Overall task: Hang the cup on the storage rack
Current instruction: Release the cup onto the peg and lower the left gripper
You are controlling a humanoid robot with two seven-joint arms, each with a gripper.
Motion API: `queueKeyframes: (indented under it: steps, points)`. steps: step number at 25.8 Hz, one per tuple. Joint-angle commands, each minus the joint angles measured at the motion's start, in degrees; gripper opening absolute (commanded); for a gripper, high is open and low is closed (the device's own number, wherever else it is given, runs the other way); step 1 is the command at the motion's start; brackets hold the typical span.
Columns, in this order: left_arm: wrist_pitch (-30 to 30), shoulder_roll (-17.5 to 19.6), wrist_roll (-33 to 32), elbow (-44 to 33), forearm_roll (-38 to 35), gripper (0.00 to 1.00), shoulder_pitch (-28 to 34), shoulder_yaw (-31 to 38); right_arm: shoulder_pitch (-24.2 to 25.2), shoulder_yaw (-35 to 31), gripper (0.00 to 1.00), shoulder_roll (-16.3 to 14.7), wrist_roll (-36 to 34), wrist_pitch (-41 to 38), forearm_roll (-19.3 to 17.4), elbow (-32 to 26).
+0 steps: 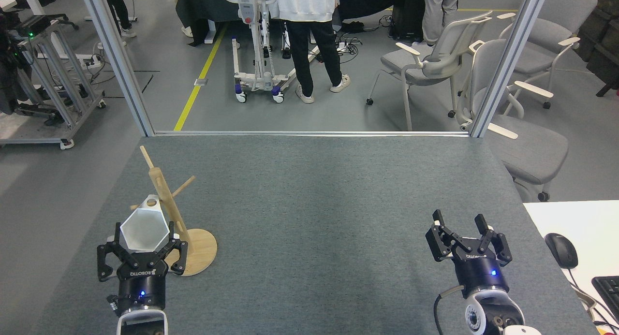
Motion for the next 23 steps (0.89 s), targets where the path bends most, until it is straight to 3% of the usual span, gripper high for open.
queueKeyframes:
  steps: [1, 5, 13, 19, 23]
  points:
    - [-0.4, 0.1, 0.0, 0.0, 0.2, 1.0, 0.4, 0.0, 0.2, 0.0, 0.99, -0.3, -0.2, 0.0, 0.0, 0.0]
    - [-0.9, -0.3, 0.0, 0.5, 0.4, 1.0, 1.9, -0.1, 0.5, 0.0, 0.99, -0.2, -0.2, 0.0, 0.0, 0.0]
    - [-2.4, -5.0, 0.0, 5.1, 0.3, 1.0, 7.4, -0.1, 0.6, -0.1, 0.99, -0.1, -0.2, 0.0, 0.0, 0.0]
    - [-12.3, -6.8, 0.0, -1.7, 0.0, 1.0, 12.8, -3.5, 1.7, -1.0, 0.99, -0.8, -0.1, 0.4, 0.0, -0.5]
    - [-18.6, -7.6, -2.5, -7.7, 0.2, 1.0, 13.0, -6.3, 3.8, -1.9, 0.99, -0.8, -0.1, 0.3, 0.4, -1.8]
